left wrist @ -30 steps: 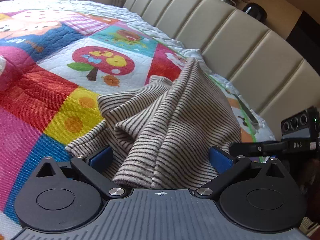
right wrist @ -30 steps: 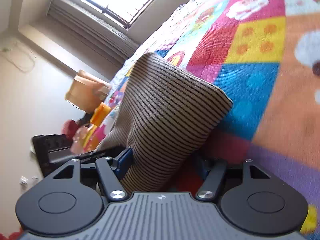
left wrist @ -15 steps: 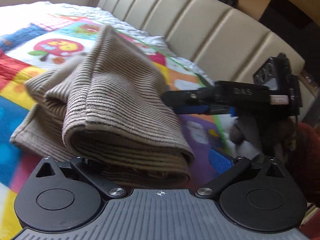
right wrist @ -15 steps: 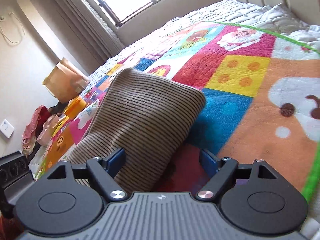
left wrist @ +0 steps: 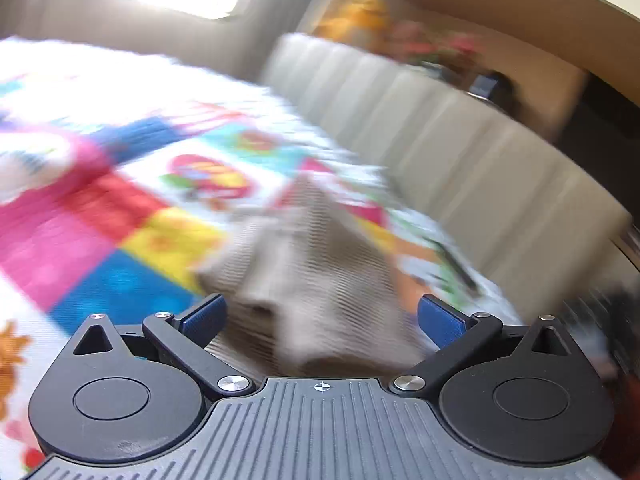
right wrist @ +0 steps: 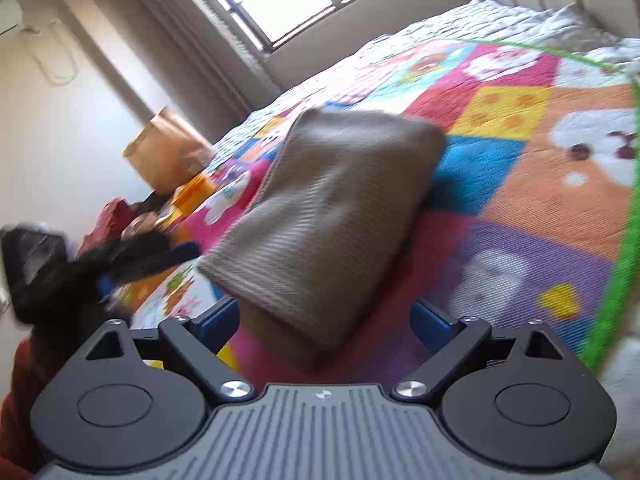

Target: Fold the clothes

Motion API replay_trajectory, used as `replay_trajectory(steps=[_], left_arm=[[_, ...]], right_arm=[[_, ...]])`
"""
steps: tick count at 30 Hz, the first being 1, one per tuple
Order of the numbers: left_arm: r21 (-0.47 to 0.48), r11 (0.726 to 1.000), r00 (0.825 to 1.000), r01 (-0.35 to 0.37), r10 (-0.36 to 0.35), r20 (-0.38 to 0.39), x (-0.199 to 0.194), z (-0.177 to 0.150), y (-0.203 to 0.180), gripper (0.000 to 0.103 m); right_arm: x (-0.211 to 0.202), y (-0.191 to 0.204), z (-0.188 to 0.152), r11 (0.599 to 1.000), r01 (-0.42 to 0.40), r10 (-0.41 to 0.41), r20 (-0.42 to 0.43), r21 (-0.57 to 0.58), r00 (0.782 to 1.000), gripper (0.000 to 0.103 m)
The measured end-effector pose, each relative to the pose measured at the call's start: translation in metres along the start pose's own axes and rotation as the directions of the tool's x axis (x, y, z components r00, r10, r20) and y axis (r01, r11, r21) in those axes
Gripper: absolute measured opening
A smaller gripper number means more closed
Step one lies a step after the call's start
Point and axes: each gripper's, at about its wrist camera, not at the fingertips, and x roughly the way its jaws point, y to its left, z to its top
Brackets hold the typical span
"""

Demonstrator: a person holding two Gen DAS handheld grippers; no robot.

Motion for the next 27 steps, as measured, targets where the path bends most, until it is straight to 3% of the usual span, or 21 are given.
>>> replay_trajectory(steps=[2,3,4,6,9,12,15,18,20,21,22,23,27], left_arm=[[-0.062,0.997,0.999,-0.039,0.038,-0.02,0.013,0.004,0.019,0.103],[-0.095,0.995,0.999,-0.036,0.033,-0.034,0.018,0.003,0.026,0.103],[-0.126,0.992,0.999,-0.031,0.025,-0.048,0.022,0.002,0.033,0.103],[-0.155,0.988,0.998,0.0,-0.01,-0.067,0.028,-0.005,0.039,0.103],[-0.146,0.989,0.997,0.016,-0.027,-0.074,0.035,-0.016,0.033,0.103],[-0.151,0.985,0.993,0.087,-0.098,-0.067,0.043,-0.022,0.021,0.103],[-0.141,0.977,0.98,0.162,-0.177,-0.096,0.059,-0.029,-0.002,0.103],[-0.069,0.979,0.971,0.194,-0.201,-0.128,0.068,-0.038,-0.033,0.103],[-0.038,0.976,0.968,0.216,-0.219,-0.122,0.063,-0.042,-0.048,0.103],[-0.023,0.975,0.968,0.223,-0.224,-0.115,0.059,-0.044,-0.053,0.103],[-0.005,0.976,0.971,0.218,-0.217,-0.104,0.053,-0.043,-0.056,0.103],[0.011,0.98,0.976,0.2,-0.198,-0.09,0.047,-0.042,-0.057,0.103],[0.026,0.998,0.999,0.054,-0.054,-0.003,0.027,-0.03,-0.046,0.103]], right_arm=[[0.012,0.009,-0.005,1.0,-0.009,0.009,-0.009,-0.021,1.0,0.093],[0.016,0.012,-0.005,0.999,-0.003,0.003,-0.005,-0.039,1.0,0.088],[0.02,0.014,-0.006,0.998,0.003,-0.003,0.0,-0.058,1.0,0.069],[0.025,0.01,-0.001,0.998,0.018,-0.018,-0.004,-0.056,1.0,0.05],[0.02,-0.005,0.012,0.999,0.015,-0.016,-0.019,-0.036,1.0,0.042],[0.006,-0.012,0.027,0.986,0.117,-0.115,0.018,-0.117,0.993,0.04],[-0.008,-0.025,0.046,0.957,0.236,-0.227,0.067,-0.17,0.972,0.04],[-0.015,-0.034,0.059,0.905,0.358,-0.341,0.111,-0.228,0.933,0.04],[-0.024,-0.039,0.062,0.888,0.389,-0.369,0.124,-0.247,0.921,0.043],[-0.028,-0.038,0.063,0.887,0.384,-0.361,0.132,-0.255,0.923,0.053],[-0.034,-0.035,0.062,0.886,0.378,-0.35,0.146,-0.269,0.925,0.067],[-0.039,-0.032,0.061,0.882,0.374,-0.34,0.164,-0.286,0.926,0.071],[-0.05,-0.008,0.05,0.843,0.381,-0.309,0.238,-0.38,0.921,0.074]])
